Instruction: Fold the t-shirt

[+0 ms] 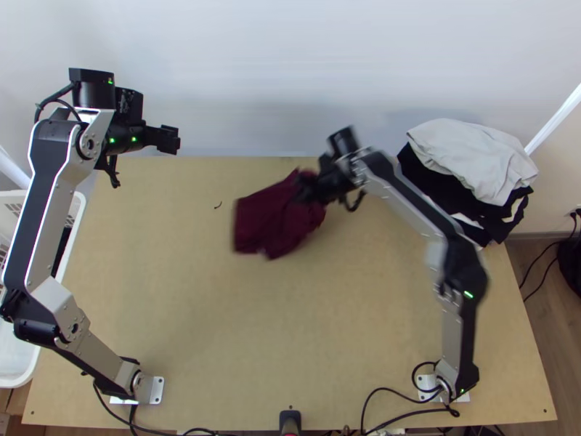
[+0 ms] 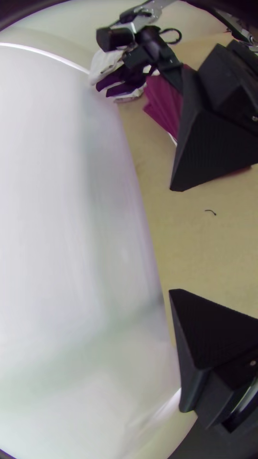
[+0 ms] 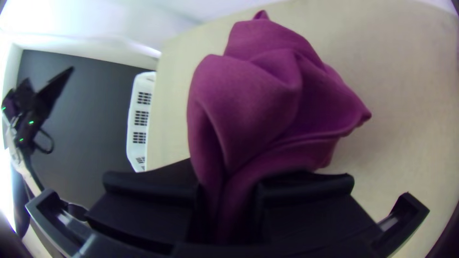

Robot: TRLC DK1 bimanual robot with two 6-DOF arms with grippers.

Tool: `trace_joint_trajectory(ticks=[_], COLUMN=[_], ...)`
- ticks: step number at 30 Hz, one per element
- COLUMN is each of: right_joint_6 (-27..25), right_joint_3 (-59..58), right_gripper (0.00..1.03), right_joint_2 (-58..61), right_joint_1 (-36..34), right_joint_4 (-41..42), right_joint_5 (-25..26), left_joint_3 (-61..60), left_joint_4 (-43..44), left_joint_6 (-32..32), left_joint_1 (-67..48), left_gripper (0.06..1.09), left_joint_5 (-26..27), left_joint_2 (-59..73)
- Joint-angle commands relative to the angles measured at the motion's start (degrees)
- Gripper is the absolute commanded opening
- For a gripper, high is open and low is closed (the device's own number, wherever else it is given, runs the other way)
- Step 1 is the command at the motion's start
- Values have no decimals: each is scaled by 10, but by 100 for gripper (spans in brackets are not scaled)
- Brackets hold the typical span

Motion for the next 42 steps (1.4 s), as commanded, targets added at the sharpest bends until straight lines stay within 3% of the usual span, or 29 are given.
trace_joint_trajectory(ticks=[1, 13, 20, 25, 42], right_joint_6=[17, 40, 60, 75, 77], right_joint_3=[2, 67, 166, 179, 190], right_gripper=[3, 3, 3, 3, 3], right_joint_2=[-79, -144, -116, -116, -67], right_joint_1=[-22, -189, -270, -303, -380], right_joint_4=[10, 75, 114, 190, 240], right_joint_5=[0, -1, -37, -38, -67], left_joint_3=[17, 3, 2, 3, 7], left_joint_4=[-7, -8, -8, -7, -7], left_joint_6=[-7, -12, -12, -11, -15], left_joint_1=[-1, -1, -4, -14, -38], left_gripper=[105, 105, 105, 105, 105], left_joint_5=[-5, -5, -5, -13, -38], left_joint_2=[-13, -31, -37, -39, -42])
